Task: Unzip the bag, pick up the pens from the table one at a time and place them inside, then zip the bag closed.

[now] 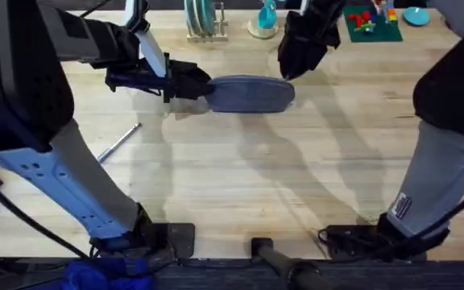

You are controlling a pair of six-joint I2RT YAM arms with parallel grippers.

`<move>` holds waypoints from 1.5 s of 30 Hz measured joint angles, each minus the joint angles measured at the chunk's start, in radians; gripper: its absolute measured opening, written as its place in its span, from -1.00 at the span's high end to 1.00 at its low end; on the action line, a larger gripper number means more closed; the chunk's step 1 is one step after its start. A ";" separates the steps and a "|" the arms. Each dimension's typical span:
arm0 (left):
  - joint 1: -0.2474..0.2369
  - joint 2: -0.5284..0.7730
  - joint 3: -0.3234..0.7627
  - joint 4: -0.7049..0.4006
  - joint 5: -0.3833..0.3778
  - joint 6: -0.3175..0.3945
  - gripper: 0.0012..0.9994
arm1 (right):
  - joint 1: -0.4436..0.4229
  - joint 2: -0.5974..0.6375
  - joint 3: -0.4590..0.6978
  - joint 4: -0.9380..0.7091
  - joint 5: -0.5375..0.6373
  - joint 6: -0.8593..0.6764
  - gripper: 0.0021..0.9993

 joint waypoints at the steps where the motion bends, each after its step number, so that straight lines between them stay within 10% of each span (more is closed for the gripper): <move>1: 0.000 0.000 0.000 0.000 0.000 0.000 0.92 | 0.005 0.000 0.000 0.002 0.000 -0.003 0.94; 45: 0.006 0.000 0.000 0.000 -0.003 0.000 0.93 | 0.200 0.000 0.002 0.251 0.018 -0.029 0.94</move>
